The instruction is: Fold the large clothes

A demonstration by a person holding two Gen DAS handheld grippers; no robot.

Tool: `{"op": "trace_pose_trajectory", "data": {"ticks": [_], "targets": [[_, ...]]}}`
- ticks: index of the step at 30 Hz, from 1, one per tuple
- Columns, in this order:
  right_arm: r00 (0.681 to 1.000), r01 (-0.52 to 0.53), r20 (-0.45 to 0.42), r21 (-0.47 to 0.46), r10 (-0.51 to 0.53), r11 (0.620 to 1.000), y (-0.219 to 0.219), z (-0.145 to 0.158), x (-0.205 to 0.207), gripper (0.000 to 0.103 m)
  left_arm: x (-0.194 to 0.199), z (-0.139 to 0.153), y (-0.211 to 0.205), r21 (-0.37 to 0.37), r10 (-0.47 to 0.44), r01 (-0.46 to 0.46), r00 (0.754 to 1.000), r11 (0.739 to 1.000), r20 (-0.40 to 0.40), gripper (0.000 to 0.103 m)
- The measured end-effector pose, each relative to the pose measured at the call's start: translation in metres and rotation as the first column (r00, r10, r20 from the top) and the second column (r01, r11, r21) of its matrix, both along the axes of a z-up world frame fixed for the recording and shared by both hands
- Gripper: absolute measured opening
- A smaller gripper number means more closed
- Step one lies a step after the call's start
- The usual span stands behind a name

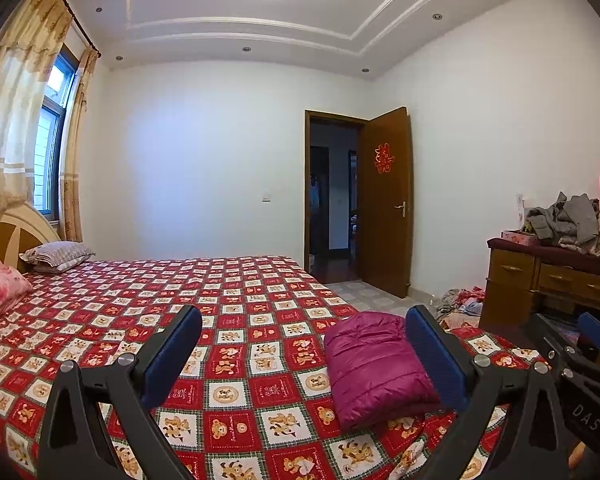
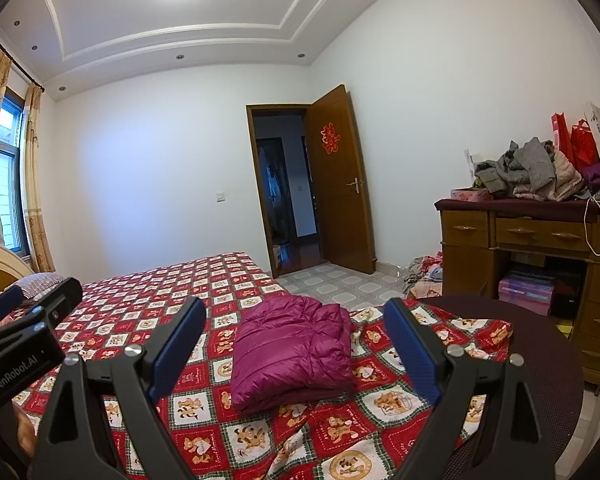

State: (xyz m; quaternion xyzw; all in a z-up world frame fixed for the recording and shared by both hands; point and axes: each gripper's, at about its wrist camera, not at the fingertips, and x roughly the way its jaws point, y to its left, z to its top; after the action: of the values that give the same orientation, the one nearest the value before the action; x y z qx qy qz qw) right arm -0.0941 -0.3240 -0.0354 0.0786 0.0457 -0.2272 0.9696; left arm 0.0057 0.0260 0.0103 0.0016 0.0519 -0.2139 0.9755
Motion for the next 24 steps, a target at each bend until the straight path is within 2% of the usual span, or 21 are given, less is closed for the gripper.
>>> {"op": "trace_pose_trajectory", "data": {"ticks": [9, 18, 24], "targets": [[1.000, -0.002, 0.004, -0.002, 0.002, 1.000, 0.000, 0.000, 0.001, 0.093, 0.005, 0.000, -0.001, 0.020, -0.011, 0.011, 1.000, 1.000, -0.026, 0.102], [1.000, 0.003, -0.003, -0.004, -0.003, 1.000, 0.002, -0.001, 0.001, 0.095, 0.037, -0.006, 0.006, -0.025, -0.062, 0.059, 0.982, 0.998, -0.176, 0.102], [1.000, 0.005, -0.018, -0.006, -0.006, 1.000, 0.002, -0.004, 0.003, 0.095, 0.048, -0.011, 0.012, -0.015, -0.026, 0.024, 0.981, 1.000, -0.194, 0.102]]}}
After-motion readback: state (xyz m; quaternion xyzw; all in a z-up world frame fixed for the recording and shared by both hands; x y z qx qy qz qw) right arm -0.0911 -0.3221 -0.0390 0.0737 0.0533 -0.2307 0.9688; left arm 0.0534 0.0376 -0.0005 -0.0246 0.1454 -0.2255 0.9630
